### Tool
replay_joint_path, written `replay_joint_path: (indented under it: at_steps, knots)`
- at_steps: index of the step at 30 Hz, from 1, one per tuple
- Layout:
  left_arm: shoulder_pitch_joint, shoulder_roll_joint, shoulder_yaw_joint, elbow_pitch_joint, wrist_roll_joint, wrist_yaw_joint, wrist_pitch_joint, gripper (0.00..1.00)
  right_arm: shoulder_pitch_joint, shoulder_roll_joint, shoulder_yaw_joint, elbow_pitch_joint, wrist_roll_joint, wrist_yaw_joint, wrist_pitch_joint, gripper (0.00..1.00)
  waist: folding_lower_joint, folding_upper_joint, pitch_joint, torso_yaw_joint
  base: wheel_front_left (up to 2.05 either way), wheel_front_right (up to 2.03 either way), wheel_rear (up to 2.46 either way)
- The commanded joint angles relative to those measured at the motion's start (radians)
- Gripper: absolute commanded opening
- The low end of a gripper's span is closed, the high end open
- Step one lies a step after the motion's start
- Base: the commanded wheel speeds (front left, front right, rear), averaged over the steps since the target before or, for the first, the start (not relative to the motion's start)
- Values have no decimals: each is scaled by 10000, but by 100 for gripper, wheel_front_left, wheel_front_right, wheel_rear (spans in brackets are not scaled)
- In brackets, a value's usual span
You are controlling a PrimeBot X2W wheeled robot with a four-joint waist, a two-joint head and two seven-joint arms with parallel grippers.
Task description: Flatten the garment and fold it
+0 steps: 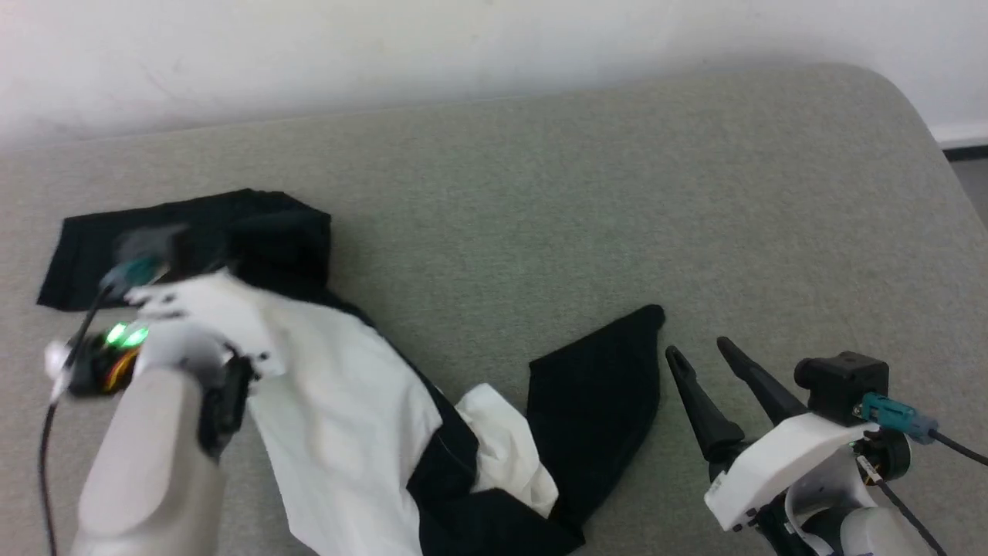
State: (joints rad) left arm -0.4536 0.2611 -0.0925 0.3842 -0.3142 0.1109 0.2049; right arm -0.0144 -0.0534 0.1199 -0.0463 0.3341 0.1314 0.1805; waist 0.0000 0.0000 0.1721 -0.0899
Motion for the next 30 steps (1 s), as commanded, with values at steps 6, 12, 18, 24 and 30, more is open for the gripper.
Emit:
replay_joint_path:
  at_steps: [6, 12, 18, 24, 30]
  knots:
    - [2308, -184, 1688, -1059, -690, 1442, -1310, 0, 226, 31, -153, -108, -108, -7, 160, 100, 0, 0, -544, 852, 0, 0, 0]
    - [3978, -770, 1934, -1384, -1202, 1274, -1997, 100, 407, 31, 325, -416, -544, -7, 696, 100, 0, 0, -763, 1383, 0, 0, 0]
    - [4505, -1345, 1500, -2012, -1454, 41, -3933, 100, 887, -975, 2142, -1297, -478, -7, 2090, 100, 0, 0, -861, 1898, 0, 0, 0]
    - [4678, -1572, 1158, -2659, -739, -533, -4641, 100, 1599, -2334, 3132, -2215, 105, -7, 3274, 100, 0, 0, -798, 2163, 0, 0, 0]
    - [4699, -1827, 1070, -3391, 38, -760, -4662, 100, 1549, -2485, 3542, -2108, 94, -7, 3260, 100, 0, 0, -608, 2272, 0, 0, 0]
